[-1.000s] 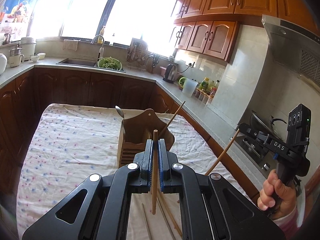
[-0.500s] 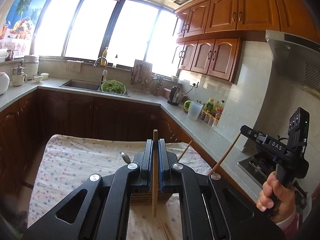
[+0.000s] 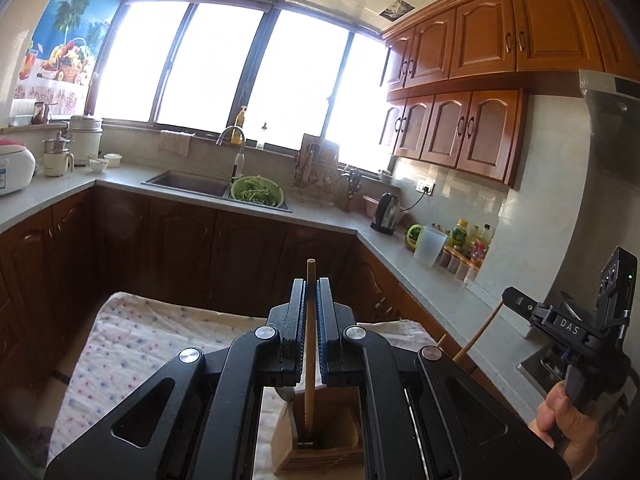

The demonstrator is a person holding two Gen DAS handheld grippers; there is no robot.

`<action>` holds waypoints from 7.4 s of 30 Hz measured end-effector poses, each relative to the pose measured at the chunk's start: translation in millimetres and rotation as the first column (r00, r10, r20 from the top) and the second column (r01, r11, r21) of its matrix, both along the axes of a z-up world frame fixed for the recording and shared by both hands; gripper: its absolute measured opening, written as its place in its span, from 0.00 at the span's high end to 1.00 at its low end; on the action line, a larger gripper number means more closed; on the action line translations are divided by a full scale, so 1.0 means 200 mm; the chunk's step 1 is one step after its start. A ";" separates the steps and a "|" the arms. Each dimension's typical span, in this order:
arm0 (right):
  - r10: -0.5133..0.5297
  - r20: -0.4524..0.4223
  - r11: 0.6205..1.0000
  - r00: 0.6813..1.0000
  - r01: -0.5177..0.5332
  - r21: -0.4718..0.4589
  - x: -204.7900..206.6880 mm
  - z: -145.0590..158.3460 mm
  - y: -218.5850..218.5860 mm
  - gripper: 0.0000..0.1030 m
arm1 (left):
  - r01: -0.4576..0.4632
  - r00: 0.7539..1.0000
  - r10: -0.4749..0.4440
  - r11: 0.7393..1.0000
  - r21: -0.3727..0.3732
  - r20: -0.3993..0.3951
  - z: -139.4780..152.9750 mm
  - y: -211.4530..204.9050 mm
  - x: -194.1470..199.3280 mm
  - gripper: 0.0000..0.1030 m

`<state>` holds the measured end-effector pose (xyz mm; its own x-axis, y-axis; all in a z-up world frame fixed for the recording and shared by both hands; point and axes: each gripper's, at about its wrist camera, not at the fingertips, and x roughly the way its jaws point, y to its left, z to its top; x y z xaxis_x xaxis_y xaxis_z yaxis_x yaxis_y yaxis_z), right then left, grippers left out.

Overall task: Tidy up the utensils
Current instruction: 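Lift the chopsticks with the left tool while the right tool lowers its chopstick into the holder, then open the left tool over the holder while the right tool releases its chopstick, then withdraw both open tools from the holder toward the remaining utensils, then close the left tool on a thin metal chopstick while the right tool grasps a wooden chopstick, then lift both held chopsticks and carry them above the wooden holder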

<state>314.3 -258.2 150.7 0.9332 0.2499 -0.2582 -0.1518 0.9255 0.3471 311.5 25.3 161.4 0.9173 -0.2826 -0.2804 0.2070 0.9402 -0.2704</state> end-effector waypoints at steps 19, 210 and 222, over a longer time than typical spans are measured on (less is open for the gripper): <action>0.009 -0.141 0.999 0.990 -0.002 0.045 0.12 -0.33 0.03 0.96 | -0.018 0.989 0.016 1.000 -0.009 -0.150 -0.33 -0.03 0.11 0.95; 0.084 -0.162 0.995 0.983 -0.091 -0.035 -0.83 -0.38 0.05 0.95 | 0.194 0.952 -0.186 0.981 0.008 -0.242 -0.41 0.02 -0.89 0.97; 0.087 -0.135 0.995 0.987 -0.093 -0.035 -0.78 -0.32 0.05 0.95 | 0.173 0.964 -0.171 0.985 -0.010 -0.206 -0.35 0.06 -0.84 0.97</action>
